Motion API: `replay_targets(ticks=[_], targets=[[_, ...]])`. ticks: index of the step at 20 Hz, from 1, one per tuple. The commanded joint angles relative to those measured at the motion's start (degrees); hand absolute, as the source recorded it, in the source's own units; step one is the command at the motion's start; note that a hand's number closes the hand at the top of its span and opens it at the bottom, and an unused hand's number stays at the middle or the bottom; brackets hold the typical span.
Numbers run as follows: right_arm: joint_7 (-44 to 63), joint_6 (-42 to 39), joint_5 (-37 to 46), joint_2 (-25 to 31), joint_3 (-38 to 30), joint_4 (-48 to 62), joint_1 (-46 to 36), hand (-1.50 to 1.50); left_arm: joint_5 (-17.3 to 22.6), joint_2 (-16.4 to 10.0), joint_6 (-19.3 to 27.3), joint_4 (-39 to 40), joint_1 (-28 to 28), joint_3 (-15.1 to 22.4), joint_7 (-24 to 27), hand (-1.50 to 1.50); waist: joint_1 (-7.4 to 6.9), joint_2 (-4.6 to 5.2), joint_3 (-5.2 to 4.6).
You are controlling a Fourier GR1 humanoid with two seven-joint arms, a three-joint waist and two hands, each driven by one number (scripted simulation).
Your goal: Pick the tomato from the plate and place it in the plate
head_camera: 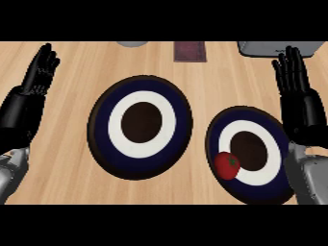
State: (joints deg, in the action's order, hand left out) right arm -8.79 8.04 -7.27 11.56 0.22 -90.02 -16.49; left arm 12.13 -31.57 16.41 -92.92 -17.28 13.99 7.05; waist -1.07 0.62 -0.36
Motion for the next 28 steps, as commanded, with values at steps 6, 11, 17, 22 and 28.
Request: replay_targets(ticks=[6,11,17,22,28], targets=[[16.32,-10.94,-20.42,-11.26,9.27,5.74,0.68,1.5,3.52,3.69,-1.49,9.89,9.65,0.62,-1.36,0.0,-1.38,0.88,0.33],[6.56,6.96,-7.01,-11.26,12.42,4.55,8.2,-1.5,4.65,6.66,-2.99,13.9,12.76,1.47,-0.16,0.0,1.19,-0.43,0.36],[-6.54,6.23,0.18,-11.49,18.3,1.11,20.41,-1.5,4.11,7.31,-7.16,17.22,14.48,-2.58,3.7,0.0,1.23,-0.66,0.36],[5.3,7.89,1.75,-3.47,14.4,-12.45,24.42,-1.5,3.54,7.66,-9.02,18.78,14.29,-4.22,4.72,0.0,1.36,-0.68,0.33],[14.98,1.09,5.47,9.5,12.43,-12.87,24.42,-1.5,3.22,7.54,-7.76,11.65,16.87,-2.57,1.19,0.0,0.63,-0.81,0.35]])
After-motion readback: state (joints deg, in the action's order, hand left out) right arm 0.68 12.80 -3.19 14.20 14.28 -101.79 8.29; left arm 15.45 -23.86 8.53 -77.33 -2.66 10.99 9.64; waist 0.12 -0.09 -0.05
